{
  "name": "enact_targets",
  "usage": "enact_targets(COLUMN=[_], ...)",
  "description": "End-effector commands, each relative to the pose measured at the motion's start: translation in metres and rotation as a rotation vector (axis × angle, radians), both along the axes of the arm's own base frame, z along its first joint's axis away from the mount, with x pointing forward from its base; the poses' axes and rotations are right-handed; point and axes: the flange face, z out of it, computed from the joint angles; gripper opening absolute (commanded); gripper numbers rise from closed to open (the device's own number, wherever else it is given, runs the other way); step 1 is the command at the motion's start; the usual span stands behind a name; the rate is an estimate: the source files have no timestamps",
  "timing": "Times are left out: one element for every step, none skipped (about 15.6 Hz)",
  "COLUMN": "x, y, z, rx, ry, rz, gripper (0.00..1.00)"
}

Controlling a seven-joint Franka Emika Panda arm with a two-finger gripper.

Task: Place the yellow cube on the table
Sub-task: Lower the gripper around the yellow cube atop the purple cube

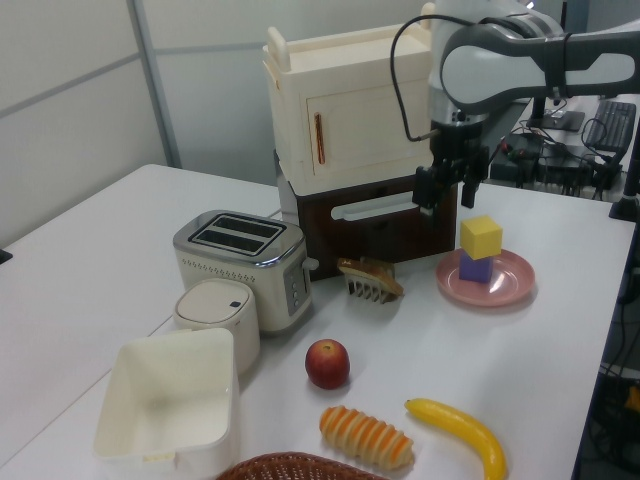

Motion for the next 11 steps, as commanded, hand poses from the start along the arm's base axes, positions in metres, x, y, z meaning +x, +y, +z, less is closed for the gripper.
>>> enact_targets(x=[0.010,0.014,0.020,0.027,0.029,0.031,0.029,0.025,0.022,0.019,0.016], y=[-0.046,-0.064,-0.080,-0.107,-0.125,-0.141,-0.157,-0.172,-0.184,-0.192,-0.199], z=[-0.025,-0.035,-0.043,-0.055,-0.060,-0.065,-0.069,-0.073,-0.076,-0.078,-0.080], rx=[-0.036,-0.053,-0.069,-0.087,-0.094,-0.102,-0.114,-0.124,-0.130,-0.136,-0.137], ry=[-0.033,-0.042,-0.058,-0.069,-0.069,-0.069,-0.067,-0.063,-0.068,-0.077,-0.077], rz=[-0.093,-0.119,-0.140,-0.179,-0.201,-0.219,-0.240,-0.260,-0.279,-0.292,-0.304], gripper=[1.00,1.00,1.00,1.00,1.00,1.00,1.00,1.00,1.00,1.00,1.00])
